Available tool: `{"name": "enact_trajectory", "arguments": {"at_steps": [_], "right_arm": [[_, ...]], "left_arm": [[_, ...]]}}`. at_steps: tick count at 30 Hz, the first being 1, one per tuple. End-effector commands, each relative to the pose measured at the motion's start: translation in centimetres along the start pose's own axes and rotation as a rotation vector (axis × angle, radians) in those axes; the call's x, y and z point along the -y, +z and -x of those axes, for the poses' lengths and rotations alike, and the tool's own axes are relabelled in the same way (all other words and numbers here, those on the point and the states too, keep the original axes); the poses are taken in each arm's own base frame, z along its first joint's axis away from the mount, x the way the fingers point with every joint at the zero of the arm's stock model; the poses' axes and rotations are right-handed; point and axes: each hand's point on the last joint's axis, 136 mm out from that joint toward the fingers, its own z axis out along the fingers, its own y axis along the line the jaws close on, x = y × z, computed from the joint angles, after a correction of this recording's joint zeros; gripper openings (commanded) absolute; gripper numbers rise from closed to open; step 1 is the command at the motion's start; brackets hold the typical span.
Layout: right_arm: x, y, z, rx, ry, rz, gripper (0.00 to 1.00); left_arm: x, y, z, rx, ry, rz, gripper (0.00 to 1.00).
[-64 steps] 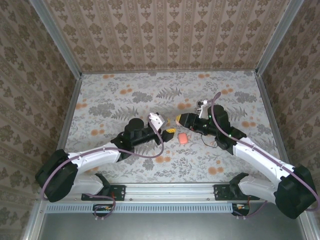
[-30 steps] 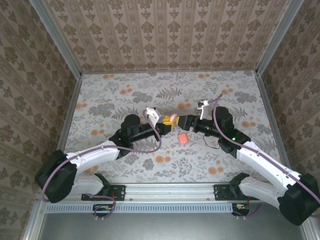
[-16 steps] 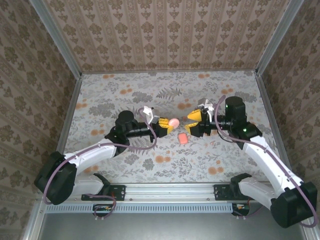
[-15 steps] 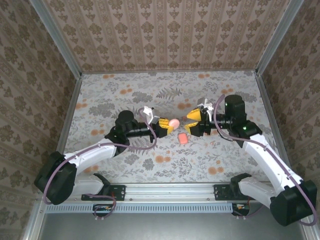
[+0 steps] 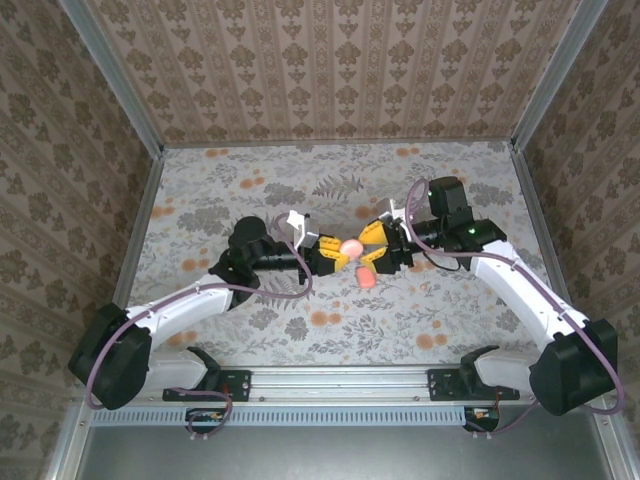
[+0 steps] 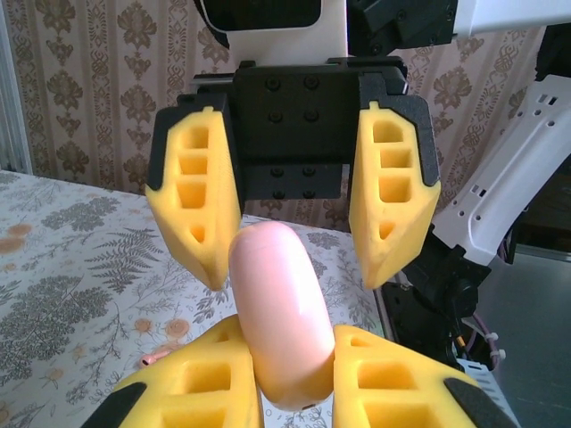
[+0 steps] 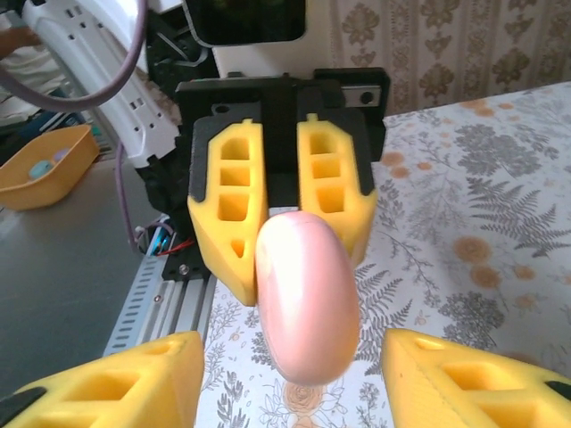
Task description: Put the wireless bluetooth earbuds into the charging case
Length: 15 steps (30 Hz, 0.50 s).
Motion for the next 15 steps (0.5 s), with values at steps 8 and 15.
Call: {"name": "enact_trajectory", "arguments": {"at_steps": [8, 15], "right_arm": [[-1.22, 0.22, 0.93, 0.026, -0.033, 0.102, 0.29], [-1.53, 0.0, 0.87, -0.001, -0.06, 0.101, 0.1]], "left_arm": [[1.11, 0.16, 2.01, 0.036, 0.06, -0.058, 0.07], [0.69, 0.2, 1.45, 0.021, 0.05, -0.033, 0.22]]}}
